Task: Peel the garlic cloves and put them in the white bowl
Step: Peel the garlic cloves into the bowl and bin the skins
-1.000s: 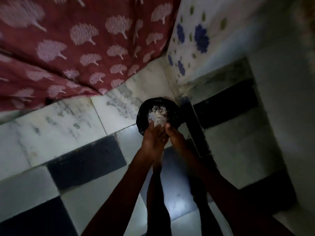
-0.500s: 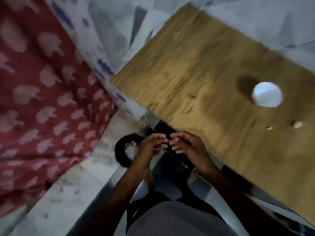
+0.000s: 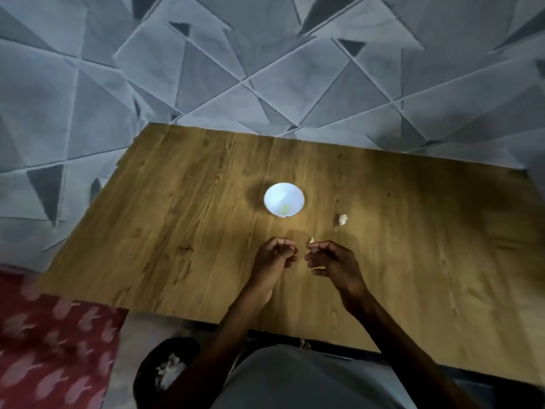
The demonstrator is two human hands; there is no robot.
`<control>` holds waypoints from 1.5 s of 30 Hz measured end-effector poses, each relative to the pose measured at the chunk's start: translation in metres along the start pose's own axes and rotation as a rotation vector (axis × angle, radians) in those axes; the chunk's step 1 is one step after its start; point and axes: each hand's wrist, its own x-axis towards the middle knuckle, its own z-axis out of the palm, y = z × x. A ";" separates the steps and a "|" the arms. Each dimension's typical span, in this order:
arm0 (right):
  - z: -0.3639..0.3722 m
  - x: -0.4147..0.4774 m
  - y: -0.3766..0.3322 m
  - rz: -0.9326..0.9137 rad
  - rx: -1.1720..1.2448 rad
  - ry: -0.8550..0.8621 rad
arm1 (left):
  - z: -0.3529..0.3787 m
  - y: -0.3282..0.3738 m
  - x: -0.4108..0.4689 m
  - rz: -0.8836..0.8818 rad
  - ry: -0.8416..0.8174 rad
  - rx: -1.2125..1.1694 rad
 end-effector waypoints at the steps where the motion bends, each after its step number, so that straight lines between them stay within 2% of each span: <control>1: -0.011 0.007 0.000 -0.003 -0.005 0.010 | 0.013 -0.001 0.010 0.019 0.009 0.057; 4: -0.035 0.025 0.003 0.006 -0.013 0.025 | 0.042 -0.006 0.039 0.070 0.069 0.246; 7: -0.051 0.040 0.006 0.013 -0.033 0.024 | 0.056 -0.017 0.068 0.136 0.118 0.531; 15: -0.069 0.076 0.012 -0.018 -0.058 -0.006 | 0.071 -0.041 0.096 0.277 0.084 1.110; 18: -0.074 0.087 0.013 -0.035 -0.037 -0.007 | 0.066 -0.027 0.104 0.313 0.086 1.082; 21: -0.076 0.094 0.013 -0.049 -0.028 -0.012 | 0.056 0.005 0.118 0.372 0.241 0.960; 24: -0.078 0.103 0.014 -0.049 -0.060 -0.011 | 0.041 0.031 0.142 0.312 0.339 1.002; 28: -0.086 0.120 0.016 -0.083 -0.190 0.024 | 0.031 0.029 0.173 0.145 0.321 1.082; 32: -0.100 0.132 0.020 -0.136 -0.266 0.063 | 0.034 0.025 0.181 0.116 0.294 1.083; 34: -0.108 0.135 0.021 -0.177 -0.283 0.097 | 0.038 0.029 0.178 0.139 0.294 1.080; 36: -0.115 0.140 0.024 -0.206 -0.345 0.132 | 0.044 0.034 0.170 0.254 0.288 1.028; 39: -0.122 0.154 0.031 -0.272 -0.562 0.202 | 0.062 0.035 0.148 0.402 0.231 0.889; 42: -0.121 0.167 0.035 -0.391 -0.698 0.221 | 0.089 0.024 0.131 0.356 0.117 0.828; 45: -0.110 0.176 0.034 -0.340 -0.842 0.124 | 0.108 0.006 0.128 0.321 0.017 0.779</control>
